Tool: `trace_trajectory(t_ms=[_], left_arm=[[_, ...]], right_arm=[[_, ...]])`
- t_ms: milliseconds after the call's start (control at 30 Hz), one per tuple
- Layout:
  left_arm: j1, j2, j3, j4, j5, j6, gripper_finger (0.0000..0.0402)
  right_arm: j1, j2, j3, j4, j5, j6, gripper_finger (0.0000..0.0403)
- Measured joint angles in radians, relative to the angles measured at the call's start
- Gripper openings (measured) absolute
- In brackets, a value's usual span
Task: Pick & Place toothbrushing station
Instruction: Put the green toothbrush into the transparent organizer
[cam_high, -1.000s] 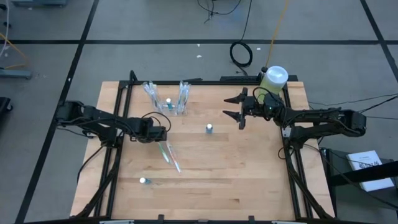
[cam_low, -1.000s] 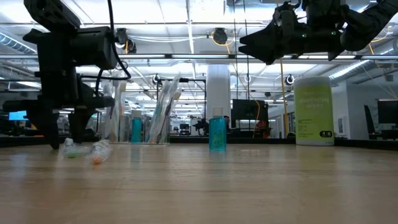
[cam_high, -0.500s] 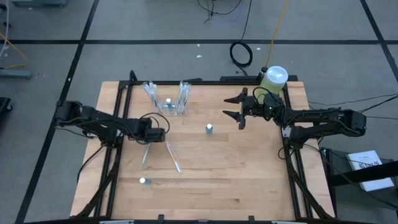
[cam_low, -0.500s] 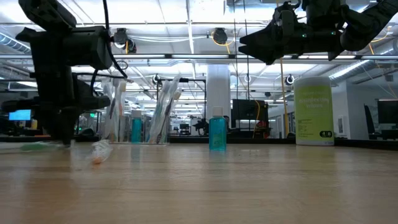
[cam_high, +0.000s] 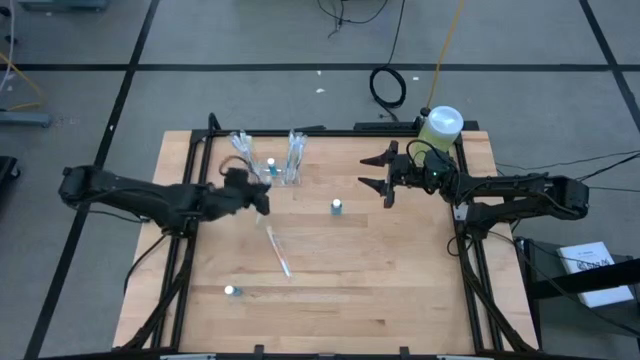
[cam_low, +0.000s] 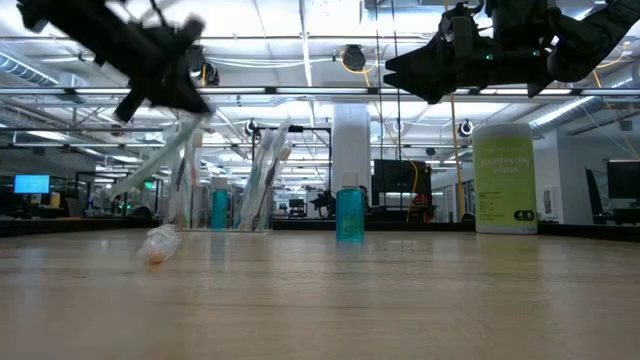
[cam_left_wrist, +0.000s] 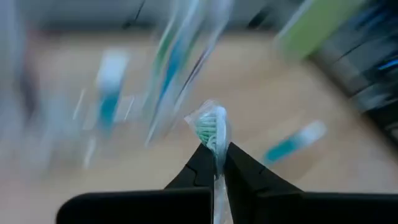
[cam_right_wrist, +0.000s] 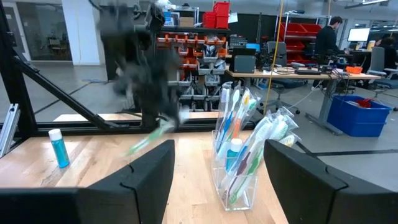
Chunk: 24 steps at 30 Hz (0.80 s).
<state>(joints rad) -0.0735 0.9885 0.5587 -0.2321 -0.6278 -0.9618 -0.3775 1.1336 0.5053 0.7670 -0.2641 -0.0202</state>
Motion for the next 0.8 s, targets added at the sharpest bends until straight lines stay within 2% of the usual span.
trace_trajectory(t_ms=[133, 233, 333, 400, 500, 700, 800], left_arm=[[-0.016, -0.107, 0.002, 0.266, -0.136, 0.412, 0.0009], [-0.015, -0.147, 0.003, 0.408, -0.268, 0.659, 0.001], [0.007, -0.159, 0.003, 0.479, -0.399, 0.808, 0.0005], [0.035, -0.157, 0.001, 0.501, -0.433, 0.857, 0.0008], [0.086, -0.143, -0.029, 0.583, -0.411, 0.91, 0.0006], [0.194, -0.116, -0.19, 0.991, -0.143, 0.969, 0.0007], [0.242, -0.098, -0.251, 1.121, -0.098, 1.033, 0.0005]], right_arm=[[0.0, 0.0, 0.0, 0.0, 0.0, -0.002, 0.0242], [0.0, 0.0, 0.0, -0.001, 0.0, -0.002, 0.0242], [0.0, 0.0, 0.0, 0.0, 0.0, -0.003, 0.0242], [0.0, 0.0, 0.0, -0.001, 0.0, -0.008, 0.0242], [0.0, 0.0, 0.0, -0.001, 0.001, -0.016, 0.0242], [0.0, 0.0, 0.0, -0.001, 0.0, -0.018, 0.0242], [0.0, 0.0, 0.0, -0.001, 0.0, -0.018, 0.0242]])
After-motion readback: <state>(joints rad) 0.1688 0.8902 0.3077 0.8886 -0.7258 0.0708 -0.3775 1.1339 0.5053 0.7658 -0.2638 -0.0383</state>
